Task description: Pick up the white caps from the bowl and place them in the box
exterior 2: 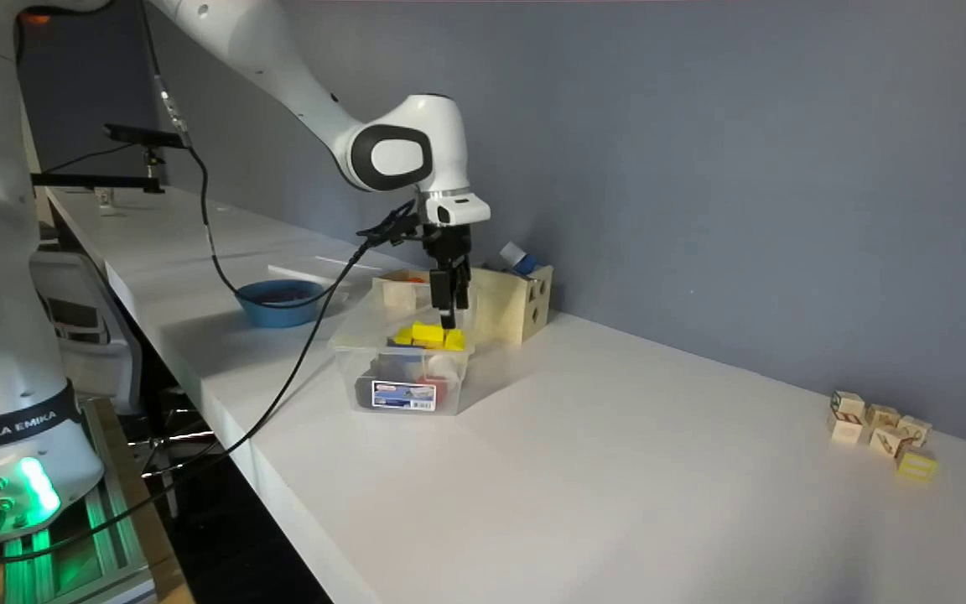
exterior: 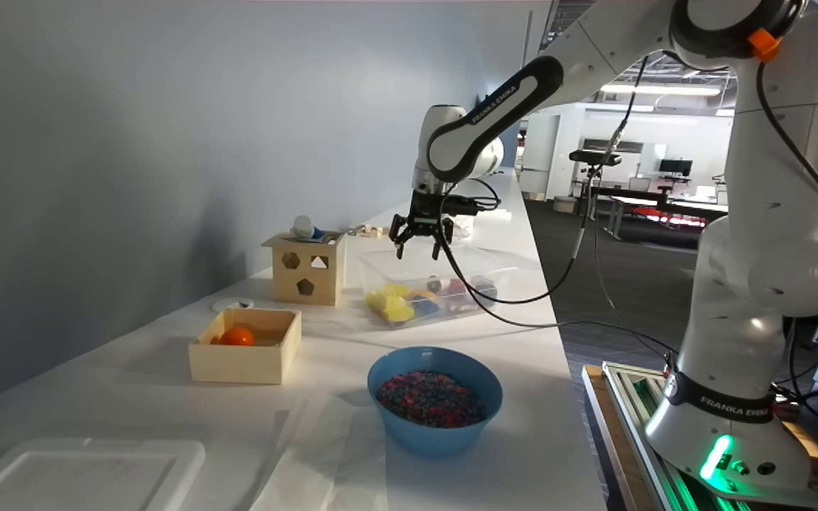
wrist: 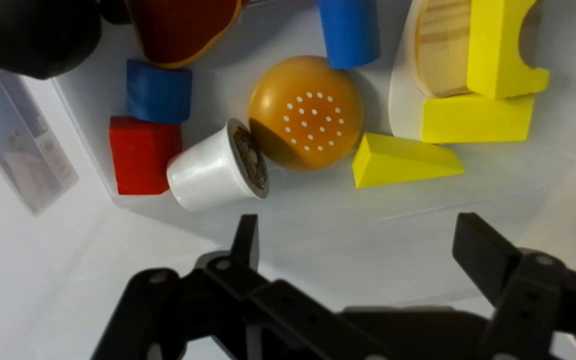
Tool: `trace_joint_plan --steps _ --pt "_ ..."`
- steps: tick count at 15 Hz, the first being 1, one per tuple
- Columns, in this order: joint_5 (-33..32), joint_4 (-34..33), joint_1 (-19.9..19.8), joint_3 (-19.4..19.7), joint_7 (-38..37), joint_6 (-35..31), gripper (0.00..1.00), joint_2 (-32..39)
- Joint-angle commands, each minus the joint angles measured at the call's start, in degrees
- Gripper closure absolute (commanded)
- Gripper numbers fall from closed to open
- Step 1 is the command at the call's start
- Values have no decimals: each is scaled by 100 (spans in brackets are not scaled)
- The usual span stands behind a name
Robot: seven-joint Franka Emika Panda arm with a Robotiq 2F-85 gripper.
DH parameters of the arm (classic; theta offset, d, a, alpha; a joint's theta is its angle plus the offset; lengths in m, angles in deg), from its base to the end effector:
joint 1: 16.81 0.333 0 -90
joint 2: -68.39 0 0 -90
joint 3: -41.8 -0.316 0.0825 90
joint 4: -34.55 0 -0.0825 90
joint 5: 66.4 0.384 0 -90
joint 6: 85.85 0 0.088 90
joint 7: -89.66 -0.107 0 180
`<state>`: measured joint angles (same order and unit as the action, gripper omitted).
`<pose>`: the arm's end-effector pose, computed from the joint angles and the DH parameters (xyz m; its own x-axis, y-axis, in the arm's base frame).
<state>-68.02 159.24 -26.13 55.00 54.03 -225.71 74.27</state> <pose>0.5213 -0.2148 0.3619 0.5364 -0.8289 0.1589 -0.8329 -0.5503 -0.0586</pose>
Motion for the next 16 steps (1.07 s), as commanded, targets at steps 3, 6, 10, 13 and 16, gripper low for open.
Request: trace_joint_plan --steps 3,6,10,13,16 --pt "-357 630 3 -155 1389 465 0 -1125" --pt "99 602 -47 -155 2233 581 0 -1041" --pt "-92 453 -63 -204 1831 543 0 -947" --pt "-4 358 -75 -169 2121 340 0 -824" --pt "431 235 -177 5 3329 -109 0 -296"
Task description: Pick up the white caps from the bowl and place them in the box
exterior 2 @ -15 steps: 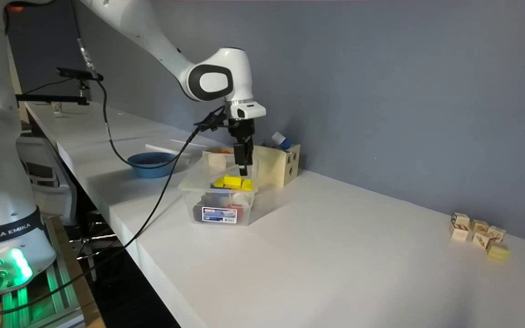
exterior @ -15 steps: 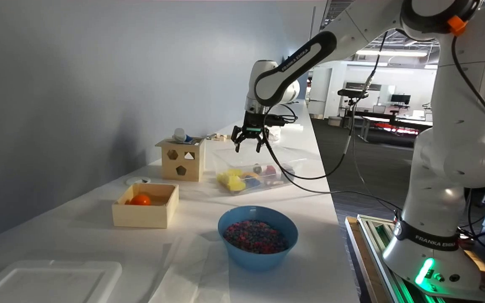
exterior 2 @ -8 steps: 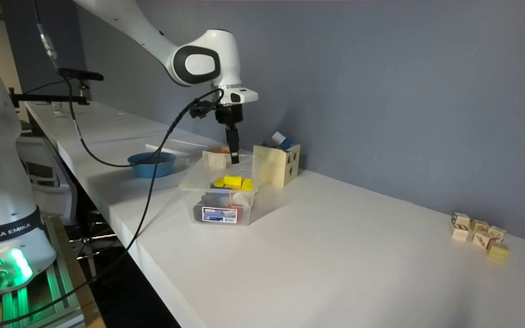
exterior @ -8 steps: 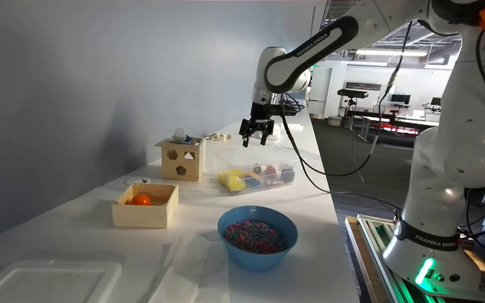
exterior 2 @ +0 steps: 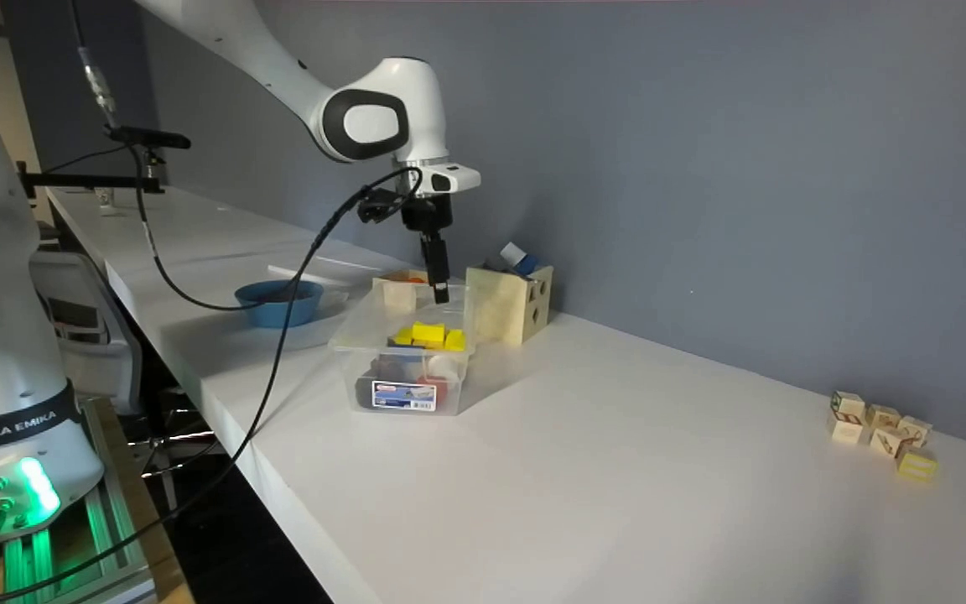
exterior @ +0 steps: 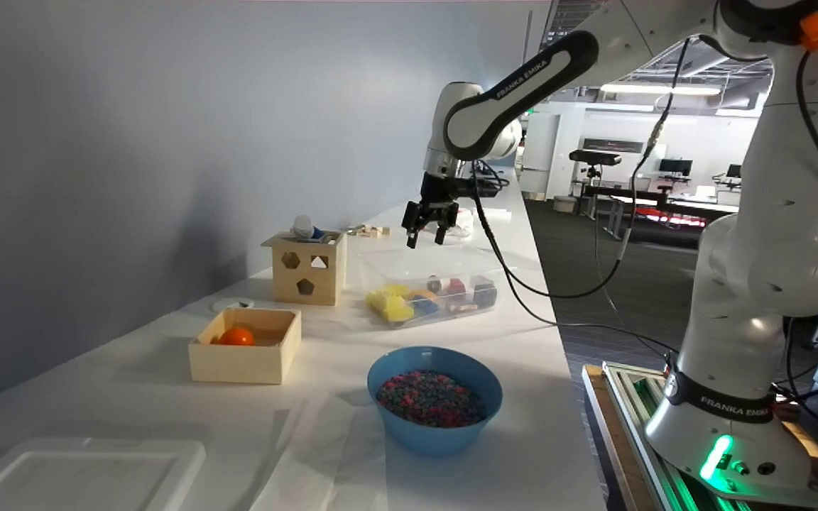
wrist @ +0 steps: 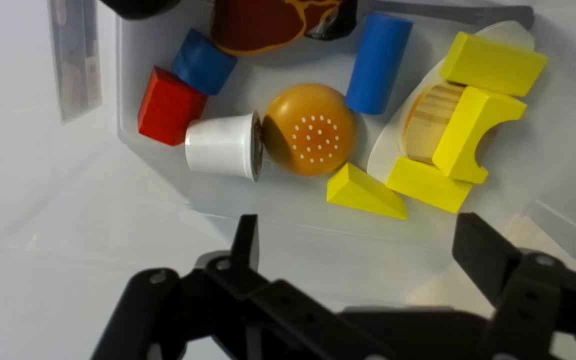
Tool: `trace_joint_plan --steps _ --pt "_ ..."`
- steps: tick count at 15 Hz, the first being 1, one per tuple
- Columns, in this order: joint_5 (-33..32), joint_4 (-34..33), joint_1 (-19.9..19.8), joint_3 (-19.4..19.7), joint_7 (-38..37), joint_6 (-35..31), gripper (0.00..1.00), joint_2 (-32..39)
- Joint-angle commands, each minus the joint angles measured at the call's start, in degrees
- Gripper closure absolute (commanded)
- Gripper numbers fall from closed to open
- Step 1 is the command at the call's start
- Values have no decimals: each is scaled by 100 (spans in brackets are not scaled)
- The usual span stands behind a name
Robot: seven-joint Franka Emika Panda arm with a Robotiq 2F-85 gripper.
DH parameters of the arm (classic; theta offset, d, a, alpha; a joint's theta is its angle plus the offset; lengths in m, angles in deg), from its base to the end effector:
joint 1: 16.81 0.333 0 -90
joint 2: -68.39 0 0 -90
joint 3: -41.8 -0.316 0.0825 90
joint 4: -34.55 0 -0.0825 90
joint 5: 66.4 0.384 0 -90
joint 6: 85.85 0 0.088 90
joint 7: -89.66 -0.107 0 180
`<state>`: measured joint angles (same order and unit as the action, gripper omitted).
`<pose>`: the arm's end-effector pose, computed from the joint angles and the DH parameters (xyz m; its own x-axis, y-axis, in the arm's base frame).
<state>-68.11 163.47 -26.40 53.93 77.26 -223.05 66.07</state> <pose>0.4952 -0.1980 0.3999 0.8234 -0.5375 0.1820 -0.5427 -0.8396 -0.0242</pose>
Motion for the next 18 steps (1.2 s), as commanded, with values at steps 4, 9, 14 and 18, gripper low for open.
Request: trace_joint_plan --steps 4,9,14,18 --pt "903 -419 -391 138 1918 -568 0 1210" --pt "731 -385 -528 86 1997 -793 12 1542" --pt "756 -423 -633 71 2208 -943 55 1658" --pt "700 -417 -687 89 2294 -969 84 1649"
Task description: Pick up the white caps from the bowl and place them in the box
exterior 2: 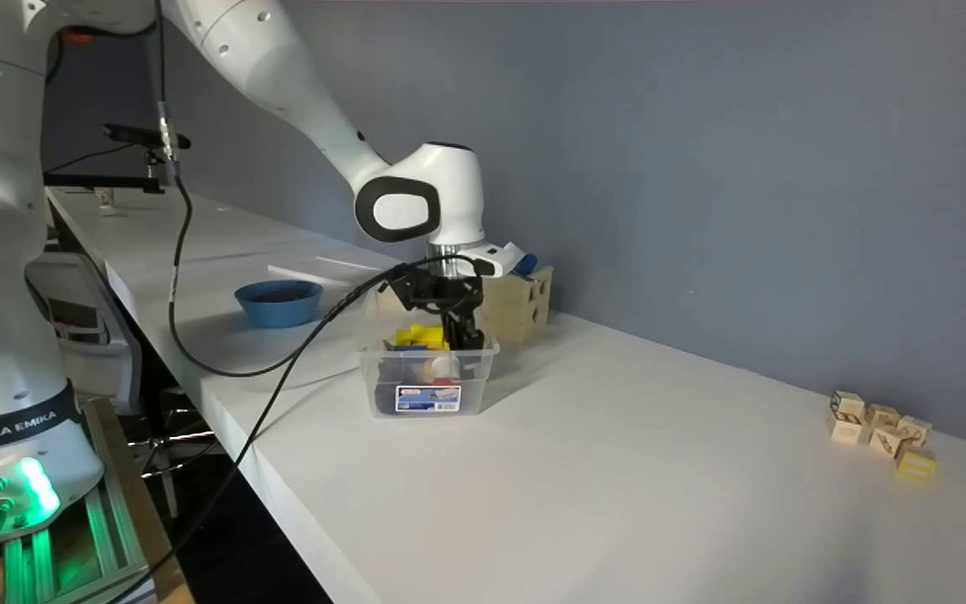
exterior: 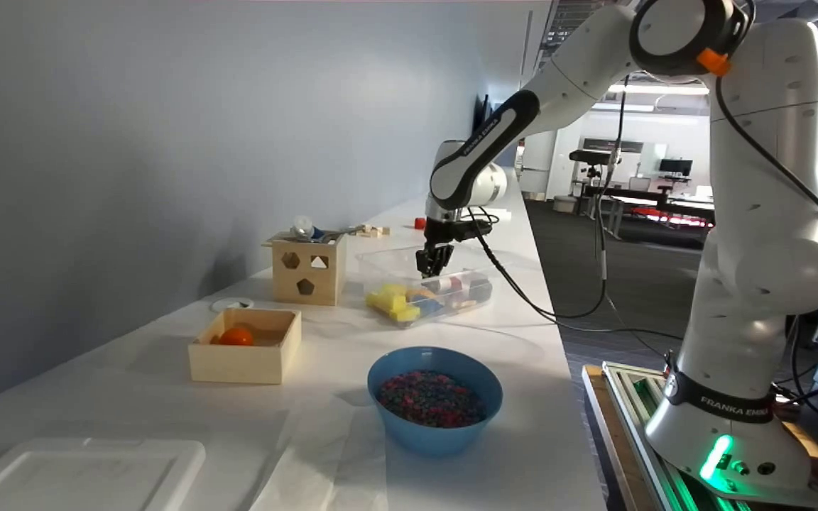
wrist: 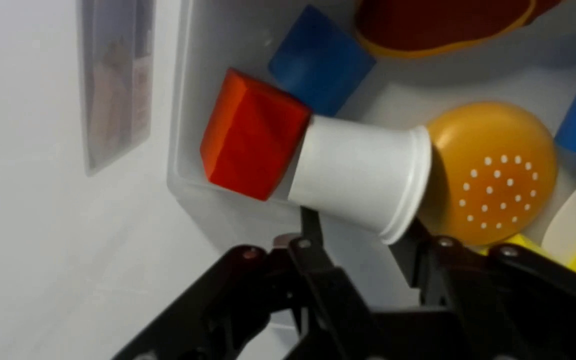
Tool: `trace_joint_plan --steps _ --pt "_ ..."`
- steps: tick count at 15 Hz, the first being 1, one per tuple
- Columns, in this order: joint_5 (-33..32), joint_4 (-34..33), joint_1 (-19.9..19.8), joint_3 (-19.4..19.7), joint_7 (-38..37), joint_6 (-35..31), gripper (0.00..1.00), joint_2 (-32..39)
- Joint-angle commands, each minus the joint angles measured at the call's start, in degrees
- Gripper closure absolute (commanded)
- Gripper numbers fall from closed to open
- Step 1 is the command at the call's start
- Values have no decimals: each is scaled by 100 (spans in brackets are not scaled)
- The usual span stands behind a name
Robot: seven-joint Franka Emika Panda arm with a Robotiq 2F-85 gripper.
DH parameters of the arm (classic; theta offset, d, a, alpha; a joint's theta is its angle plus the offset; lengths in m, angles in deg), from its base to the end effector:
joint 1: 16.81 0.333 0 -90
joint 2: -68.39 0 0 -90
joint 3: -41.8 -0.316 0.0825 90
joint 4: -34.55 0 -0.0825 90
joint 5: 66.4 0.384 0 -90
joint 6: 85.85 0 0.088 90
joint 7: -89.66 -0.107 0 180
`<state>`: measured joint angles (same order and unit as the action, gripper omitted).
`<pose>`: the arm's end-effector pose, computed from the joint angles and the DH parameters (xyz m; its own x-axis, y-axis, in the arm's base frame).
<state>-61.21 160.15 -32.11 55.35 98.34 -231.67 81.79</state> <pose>0.4976 -0.2739 0.2935 0.9085 -0.3984 0.1260 -0.4031 -0.9150 0.0136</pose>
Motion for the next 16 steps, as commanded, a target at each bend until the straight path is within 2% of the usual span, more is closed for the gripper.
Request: trace_joint_plan --steps 1,2,4,7,10,12,13,14,16 --pt "4 -61 -133 -50 230 -139 71 48" --pt "-391 783 331 -89 -475 -159 45 -885" --pt "-479 1018 440 -164 -673 -313 45 -1149" --pt "-1088 1432 807 -360 -1847 -170 24 -1832" --pt "-1939 1678 858 -755 -3187 131 4 -2447" --pt "-2137 1803 929 -1207 -3860 541 0 -2851" --pt "-1853 1480 804 -1014 -3264 226 0 -2280" --pt "-1869 1526 817 -1146 -3387 301 2 -2417" --pt "-1867 1524 805 -1158 -3379 302 0 -2417"
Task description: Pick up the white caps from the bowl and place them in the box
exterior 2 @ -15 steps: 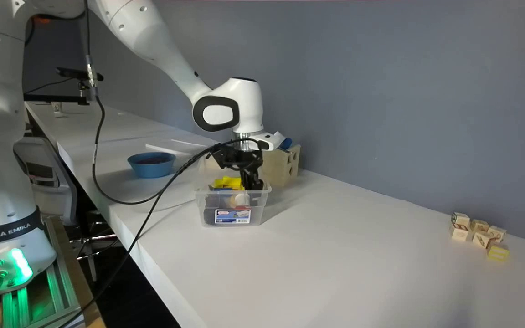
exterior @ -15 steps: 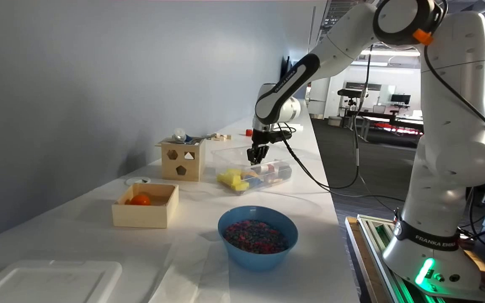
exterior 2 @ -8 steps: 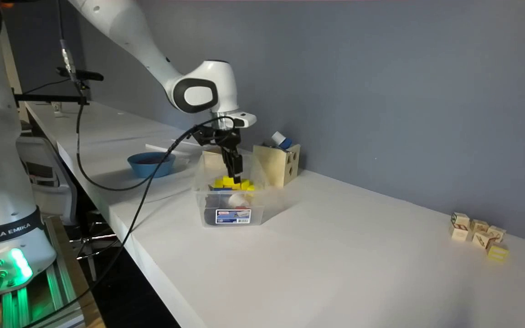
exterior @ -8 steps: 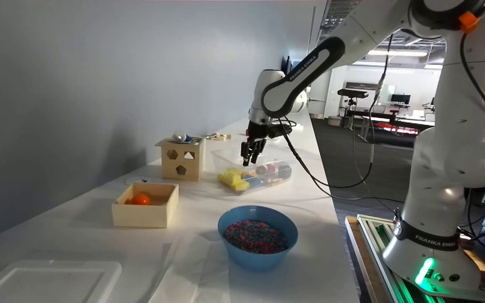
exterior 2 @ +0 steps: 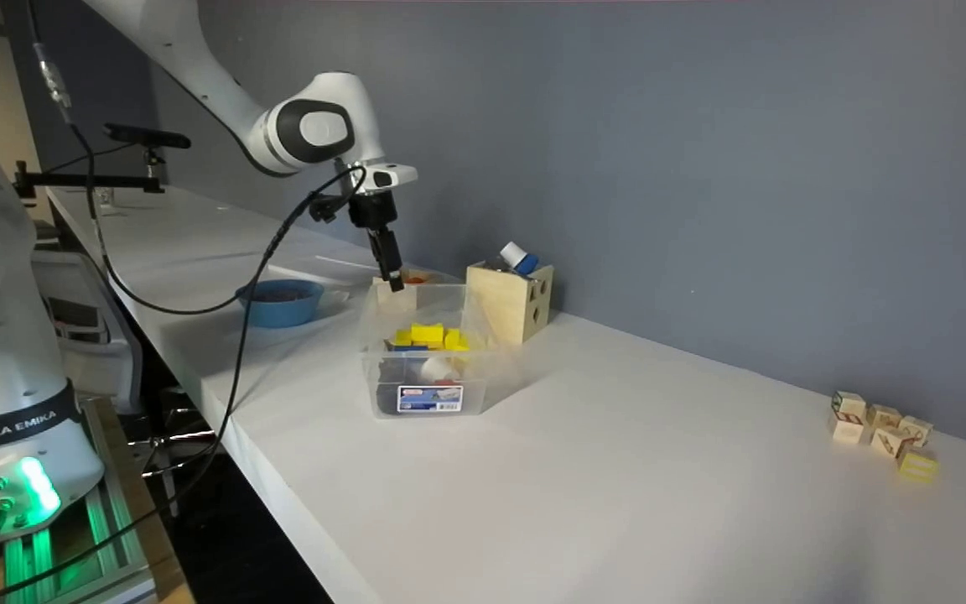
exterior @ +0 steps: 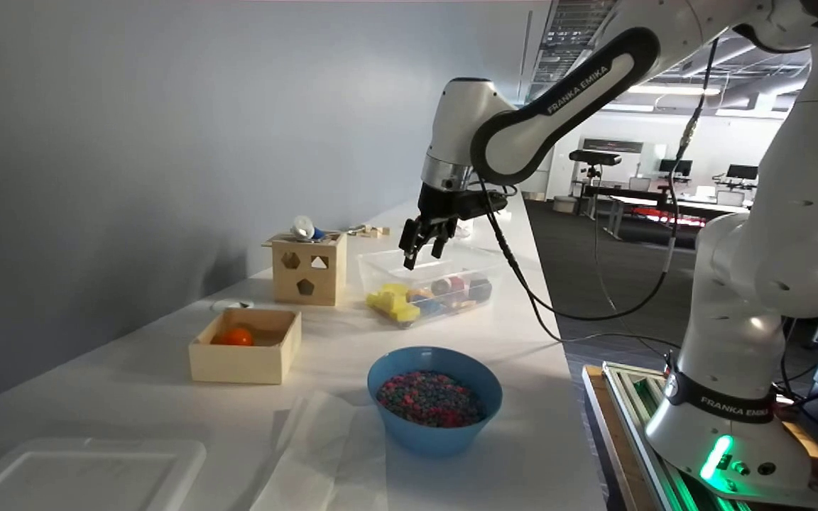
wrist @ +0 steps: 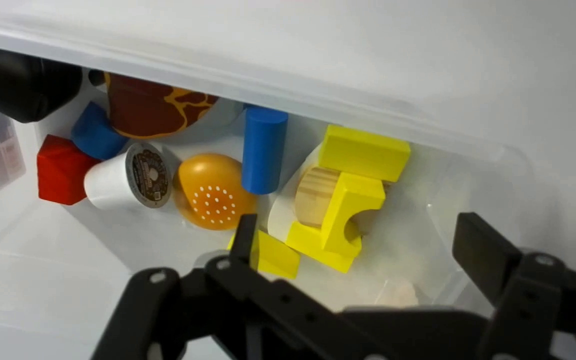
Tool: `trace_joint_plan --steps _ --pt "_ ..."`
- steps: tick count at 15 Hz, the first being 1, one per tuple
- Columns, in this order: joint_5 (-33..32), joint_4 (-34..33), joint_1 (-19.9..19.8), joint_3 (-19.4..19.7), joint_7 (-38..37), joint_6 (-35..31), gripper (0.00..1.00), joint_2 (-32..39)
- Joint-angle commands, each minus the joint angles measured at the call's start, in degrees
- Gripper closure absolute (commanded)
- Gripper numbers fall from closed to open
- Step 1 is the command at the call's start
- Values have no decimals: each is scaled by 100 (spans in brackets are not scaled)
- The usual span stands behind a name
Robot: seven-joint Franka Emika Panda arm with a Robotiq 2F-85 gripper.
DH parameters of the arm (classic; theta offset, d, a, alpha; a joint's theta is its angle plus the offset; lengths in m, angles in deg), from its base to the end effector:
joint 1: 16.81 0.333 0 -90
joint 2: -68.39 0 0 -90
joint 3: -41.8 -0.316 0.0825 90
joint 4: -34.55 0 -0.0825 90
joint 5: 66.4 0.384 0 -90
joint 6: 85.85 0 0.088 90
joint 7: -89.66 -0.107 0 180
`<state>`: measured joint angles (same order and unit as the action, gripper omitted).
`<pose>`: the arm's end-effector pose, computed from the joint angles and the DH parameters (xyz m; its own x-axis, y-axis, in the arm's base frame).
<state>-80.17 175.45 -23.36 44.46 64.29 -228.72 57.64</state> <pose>0.4722 -0.0753 0.3891 0.8826 -0.3925 0.2588 -0.4222 -0.9038 0.0693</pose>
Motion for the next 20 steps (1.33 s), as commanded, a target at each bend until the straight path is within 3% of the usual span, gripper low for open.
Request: trace_joint_plan --steps 1,10,15,20 --pt "27 -11 -87 -30 49 -2 0 37" --pt "-89 -54 -162 59 128 -222 0 210" --pt "-18 -376 -353 378 856 -728 0 878" --pt "7 -697 -491 739 1426 -694 0 1425"
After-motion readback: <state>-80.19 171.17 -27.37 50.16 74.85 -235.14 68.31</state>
